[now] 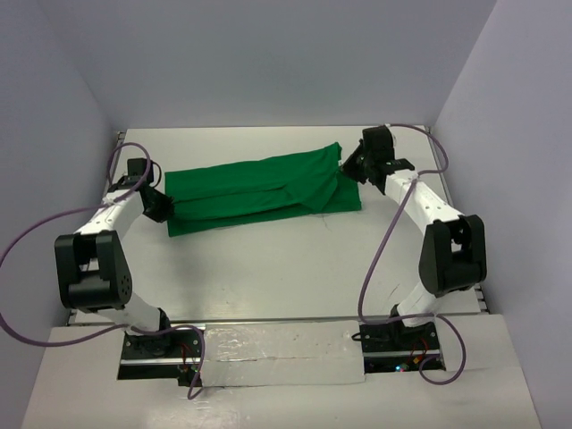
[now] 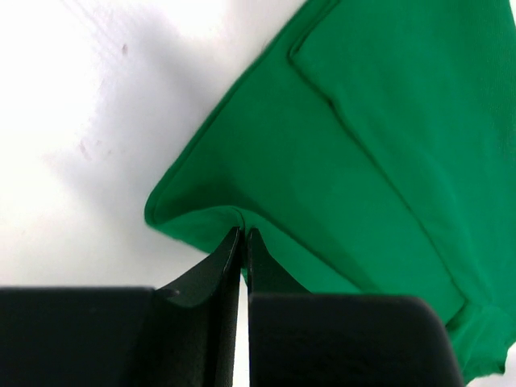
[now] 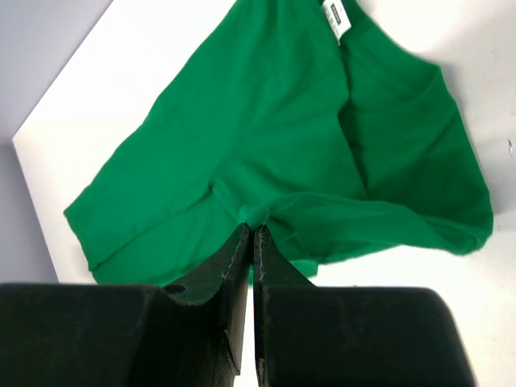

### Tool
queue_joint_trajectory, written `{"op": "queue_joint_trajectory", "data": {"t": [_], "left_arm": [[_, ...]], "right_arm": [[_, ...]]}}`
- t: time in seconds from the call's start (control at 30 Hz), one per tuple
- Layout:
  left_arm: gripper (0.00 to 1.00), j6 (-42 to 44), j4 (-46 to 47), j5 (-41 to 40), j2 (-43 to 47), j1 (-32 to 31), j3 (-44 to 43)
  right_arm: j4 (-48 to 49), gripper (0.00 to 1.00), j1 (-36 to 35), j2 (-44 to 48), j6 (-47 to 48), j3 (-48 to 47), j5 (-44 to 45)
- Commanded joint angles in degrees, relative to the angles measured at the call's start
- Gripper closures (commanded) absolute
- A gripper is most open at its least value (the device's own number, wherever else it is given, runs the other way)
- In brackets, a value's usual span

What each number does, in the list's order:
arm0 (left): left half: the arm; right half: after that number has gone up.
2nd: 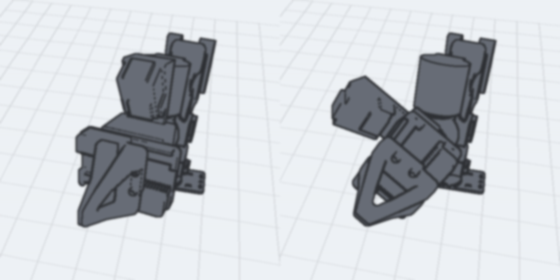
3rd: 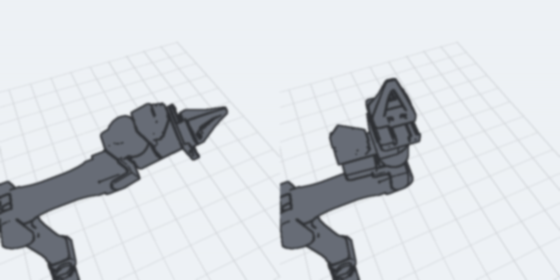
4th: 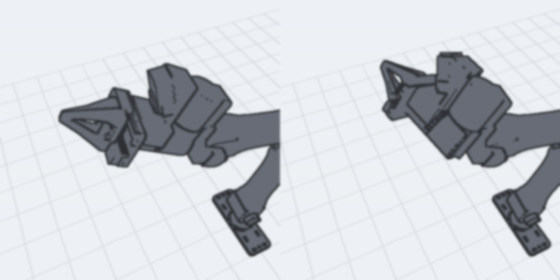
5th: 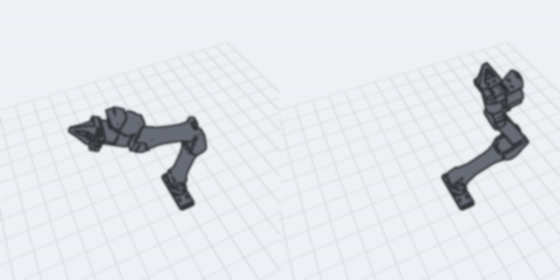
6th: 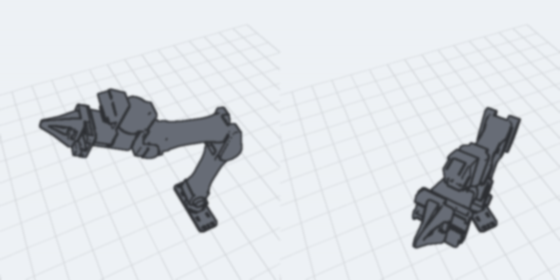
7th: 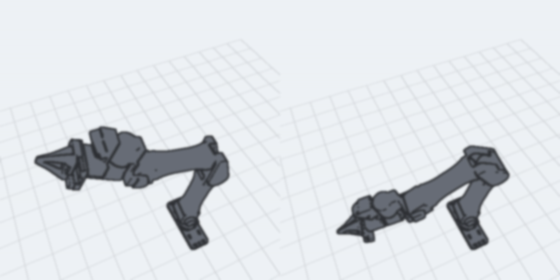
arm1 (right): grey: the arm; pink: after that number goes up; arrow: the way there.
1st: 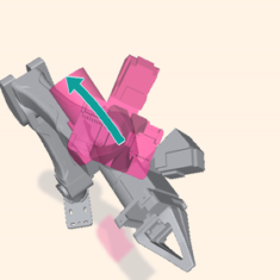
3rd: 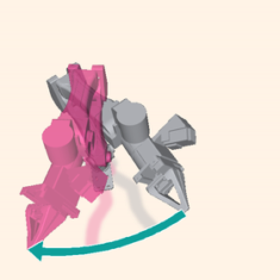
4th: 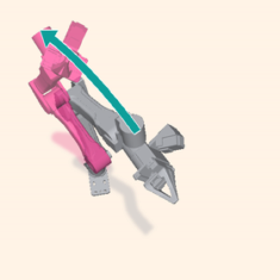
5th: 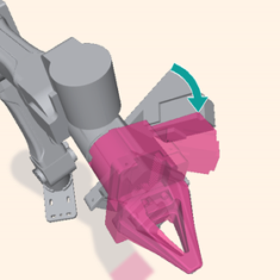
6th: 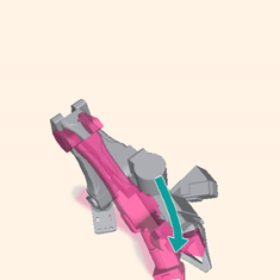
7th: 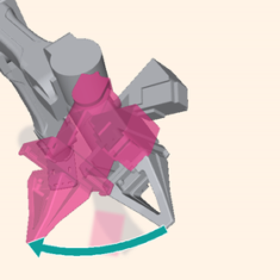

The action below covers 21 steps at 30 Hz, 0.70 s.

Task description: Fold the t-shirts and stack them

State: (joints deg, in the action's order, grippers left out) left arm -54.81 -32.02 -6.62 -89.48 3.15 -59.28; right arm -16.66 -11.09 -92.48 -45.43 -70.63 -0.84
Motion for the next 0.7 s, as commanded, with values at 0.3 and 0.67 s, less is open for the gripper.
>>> {"op": "queue_joint_trajectory", "data": {"t": [0.3, 0.67], "left_arm": [[0.90, 1.4, 1.8, -0.3, -10.7, 2.1, -9.6], [0.29, 0.4, 0.9, 2.7, -16.6, 3.0, -14.9]], "right_arm": [[0.4, 0.91, 1.0, -10.9, 0.7, -11.2, 0.4], [-4.3, 0.61, 1.9, -25.4, 2.7, -27.5, -7.0]]}}
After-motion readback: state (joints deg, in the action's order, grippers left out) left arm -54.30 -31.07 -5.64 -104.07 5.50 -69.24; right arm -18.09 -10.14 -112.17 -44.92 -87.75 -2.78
